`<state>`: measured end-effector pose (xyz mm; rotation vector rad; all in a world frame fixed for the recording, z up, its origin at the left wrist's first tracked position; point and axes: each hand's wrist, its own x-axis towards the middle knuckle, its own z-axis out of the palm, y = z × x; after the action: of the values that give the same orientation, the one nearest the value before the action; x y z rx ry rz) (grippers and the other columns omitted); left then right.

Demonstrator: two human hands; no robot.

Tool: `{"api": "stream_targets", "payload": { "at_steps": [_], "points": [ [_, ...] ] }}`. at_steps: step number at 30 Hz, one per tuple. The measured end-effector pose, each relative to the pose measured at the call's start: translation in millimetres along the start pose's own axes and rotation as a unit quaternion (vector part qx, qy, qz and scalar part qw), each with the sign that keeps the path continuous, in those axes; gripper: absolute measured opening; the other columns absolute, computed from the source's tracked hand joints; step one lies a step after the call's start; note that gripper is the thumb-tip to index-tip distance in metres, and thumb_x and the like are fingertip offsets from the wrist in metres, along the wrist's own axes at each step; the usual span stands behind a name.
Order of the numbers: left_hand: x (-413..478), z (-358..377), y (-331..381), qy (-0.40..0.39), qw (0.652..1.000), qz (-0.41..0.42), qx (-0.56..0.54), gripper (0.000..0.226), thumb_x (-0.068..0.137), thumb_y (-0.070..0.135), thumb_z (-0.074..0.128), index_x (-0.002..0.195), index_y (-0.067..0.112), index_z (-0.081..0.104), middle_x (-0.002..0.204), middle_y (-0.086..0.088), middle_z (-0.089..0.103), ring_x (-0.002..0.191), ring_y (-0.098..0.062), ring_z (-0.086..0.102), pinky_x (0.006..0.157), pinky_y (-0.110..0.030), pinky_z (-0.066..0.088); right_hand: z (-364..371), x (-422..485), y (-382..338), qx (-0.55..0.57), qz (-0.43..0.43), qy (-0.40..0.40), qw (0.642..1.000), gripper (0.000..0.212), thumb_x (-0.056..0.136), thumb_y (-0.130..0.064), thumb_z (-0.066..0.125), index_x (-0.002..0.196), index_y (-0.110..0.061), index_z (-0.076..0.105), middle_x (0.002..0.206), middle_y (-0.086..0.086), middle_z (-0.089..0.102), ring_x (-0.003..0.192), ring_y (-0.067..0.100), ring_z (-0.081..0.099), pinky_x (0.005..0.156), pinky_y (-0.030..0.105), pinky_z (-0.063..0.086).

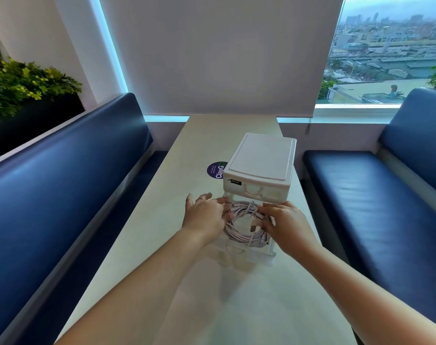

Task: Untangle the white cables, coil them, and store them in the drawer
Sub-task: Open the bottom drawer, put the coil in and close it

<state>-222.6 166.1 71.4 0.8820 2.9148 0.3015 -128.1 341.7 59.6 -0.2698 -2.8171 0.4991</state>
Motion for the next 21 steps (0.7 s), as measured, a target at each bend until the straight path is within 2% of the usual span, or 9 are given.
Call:
{"api": "stream_targets", "payload": {
  "at_steps": [4, 7, 11, 15, 19, 21],
  "points": [
    [2, 4, 4, 0.056, 0.998, -0.005, -0.005, 0.035, 0.092, 0.056, 0.053, 0.121, 0.039, 0.065, 0.139, 0.021, 0.053, 0.135, -0.018, 0.037, 0.116, -0.047, 0.012, -1, 0, 0, -0.006, -0.002, 0.009, 1.000, 0.040, 0.079, -0.033, 0.072, 0.117, -0.022, 0.066, 0.115, -0.003, 0.068, 0.117, 0.024, 0.050, 0.096, 0.039, 0.044],
    [2, 8, 6, 0.097, 0.995, -0.009, 0.015, 0.038, 0.088, 0.059, 0.056, 0.115, 0.035, 0.068, 0.124, 0.013, 0.062, 0.123, -0.019, 0.044, 0.109, -0.042, 0.024, 0, 0, 1, 0.003, -0.006, 0.012, 1.000, 0.041, 0.080, -0.032, 0.071, 0.119, -0.020, 0.066, 0.117, -0.002, 0.067, 0.118, 0.024, 0.049, 0.098, 0.036, 0.043],
    [-1, 15, 5, 0.121, 0.993, 0.005, 0.011, 0.039, 0.088, 0.061, 0.055, 0.112, 0.034, 0.070, 0.115, 0.008, 0.065, 0.121, -0.019, 0.046, 0.110, -0.045, 0.019, 3, 0, 4, 0.000, -0.013, 0.008, 1.000, 0.045, 0.083, -0.034, 0.068, 0.125, -0.021, 0.061, 0.123, -0.004, 0.064, 0.122, 0.020, 0.045, 0.102, 0.032, 0.039],
    [-3, 15, 9, 0.138, 0.988, 0.049, -0.046, 0.027, 0.090, 0.049, 0.061, 0.108, 0.035, 0.074, 0.111, 0.007, 0.070, 0.116, -0.019, 0.051, 0.114, -0.041, 0.014, 3, 1, 5, 0.003, -0.011, 0.001, 1.000, 0.046, 0.085, -0.033, 0.066, 0.129, -0.020, 0.059, 0.128, -0.004, 0.061, 0.125, 0.019, 0.042, 0.105, 0.029, 0.035],
    [-1, 15, 11, 0.117, 0.988, 0.066, -0.076, 0.025, 0.093, 0.039, 0.062, 0.113, 0.030, 0.073, 0.117, 0.004, 0.070, 0.117, -0.019, 0.054, 0.118, -0.036, 0.011, 4, 1, 5, 0.001, -0.015, -0.005, 1.000, 0.046, 0.086, -0.032, 0.064, 0.131, -0.020, 0.057, 0.130, -0.003, 0.060, 0.127, 0.019, 0.040, 0.106, 0.029, 0.034],
    [0, 13, 9, 0.082, 0.988, 0.085, -0.095, 0.026, 0.095, 0.030, 0.061, 0.118, 0.026, 0.071, 0.122, 0.000, 0.068, 0.120, -0.020, 0.052, 0.119, -0.034, 0.011, 4, 1, 6, -0.001, -0.015, -0.010, 1.000, 0.046, 0.087, -0.033, 0.063, 0.131, -0.020, 0.057, 0.130, -0.003, 0.059, 0.127, 0.019, 0.040, 0.106, 0.029, 0.034]
  ]
}}
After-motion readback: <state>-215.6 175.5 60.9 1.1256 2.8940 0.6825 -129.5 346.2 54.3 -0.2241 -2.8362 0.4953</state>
